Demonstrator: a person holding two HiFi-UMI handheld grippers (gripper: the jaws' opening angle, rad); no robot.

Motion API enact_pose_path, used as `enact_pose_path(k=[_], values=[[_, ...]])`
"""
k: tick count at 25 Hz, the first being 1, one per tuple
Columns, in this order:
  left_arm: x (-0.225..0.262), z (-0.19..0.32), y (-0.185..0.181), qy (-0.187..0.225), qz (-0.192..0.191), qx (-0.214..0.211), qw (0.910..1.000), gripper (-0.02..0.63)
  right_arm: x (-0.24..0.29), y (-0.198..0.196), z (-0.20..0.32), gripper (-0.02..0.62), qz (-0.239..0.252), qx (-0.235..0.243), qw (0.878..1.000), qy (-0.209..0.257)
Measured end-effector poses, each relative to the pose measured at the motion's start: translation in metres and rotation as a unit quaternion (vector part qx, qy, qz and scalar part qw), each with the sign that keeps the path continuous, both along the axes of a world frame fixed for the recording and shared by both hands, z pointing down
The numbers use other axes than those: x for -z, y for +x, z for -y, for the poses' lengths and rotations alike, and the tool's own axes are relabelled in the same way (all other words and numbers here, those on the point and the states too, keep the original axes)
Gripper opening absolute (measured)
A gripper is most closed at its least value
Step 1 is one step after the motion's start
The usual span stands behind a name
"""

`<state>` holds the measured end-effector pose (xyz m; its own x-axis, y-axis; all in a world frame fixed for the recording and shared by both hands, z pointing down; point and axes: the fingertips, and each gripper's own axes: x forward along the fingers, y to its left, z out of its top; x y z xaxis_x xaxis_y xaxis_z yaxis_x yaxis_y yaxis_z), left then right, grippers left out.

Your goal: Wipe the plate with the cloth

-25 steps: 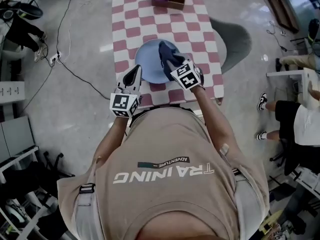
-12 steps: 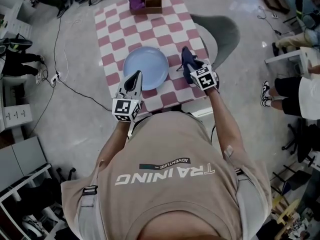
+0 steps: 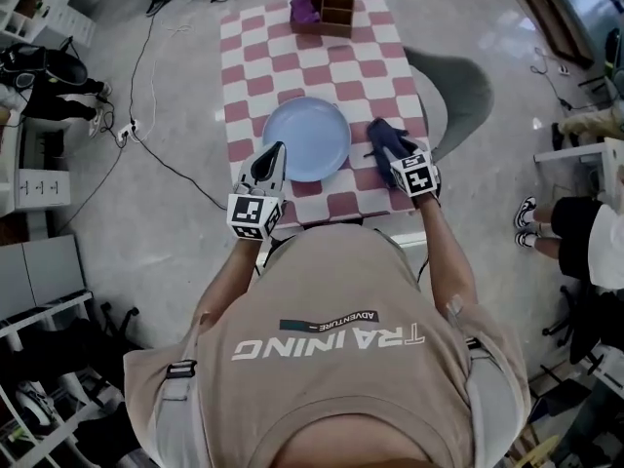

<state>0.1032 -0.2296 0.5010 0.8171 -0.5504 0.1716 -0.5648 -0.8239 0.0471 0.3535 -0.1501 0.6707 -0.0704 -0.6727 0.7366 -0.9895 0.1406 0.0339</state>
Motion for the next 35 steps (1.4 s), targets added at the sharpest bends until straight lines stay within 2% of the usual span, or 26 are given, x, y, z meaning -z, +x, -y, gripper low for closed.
enact_pose_path(k=[2, 5, 10, 13, 20, 26, 35], values=[[-0.001, 0.003, 0.000, -0.001, -0.006, 0.008, 1.0000, 0.015, 0.009, 0.004, -0.001, 0.202, -0.002, -0.003, 1.000, 0.005], [0.006, 0.008, -0.005, 0.003, -0.019, 0.020, 0.9996, 0.015, 0.037, -0.007, 0.006, 0.200, 0.006, 0.004, 0.999, 0.039], [0.025, 0.017, -0.015, 0.026, -0.034, 0.032, 0.9986, 0.015, 0.087, -0.046, 0.040, 0.117, 0.023, 0.047, 0.993, 0.105], [0.036, 0.022, -0.014, 0.037, -0.037, 0.029, 0.9982, 0.015, 0.114, -0.066, 0.060, 0.059, 0.046, 0.064, 0.986, 0.145], [0.084, 0.038, -0.014, 0.072, -0.061, 0.038, 0.9949, 0.015, 0.201, -0.122, 0.090, 0.029, 0.071, 0.130, 0.961, 0.232], [0.098, 0.046, -0.017, 0.073, -0.072, 0.050, 0.9935, 0.015, 0.233, -0.141, 0.090, 0.020, 0.067, 0.145, 0.954, 0.253], [0.100, 0.044, -0.014, 0.080, -0.054, 0.043, 0.9944, 0.015, 0.226, -0.130, 0.092, 0.018, 0.059, 0.130, 0.958, 0.247]])
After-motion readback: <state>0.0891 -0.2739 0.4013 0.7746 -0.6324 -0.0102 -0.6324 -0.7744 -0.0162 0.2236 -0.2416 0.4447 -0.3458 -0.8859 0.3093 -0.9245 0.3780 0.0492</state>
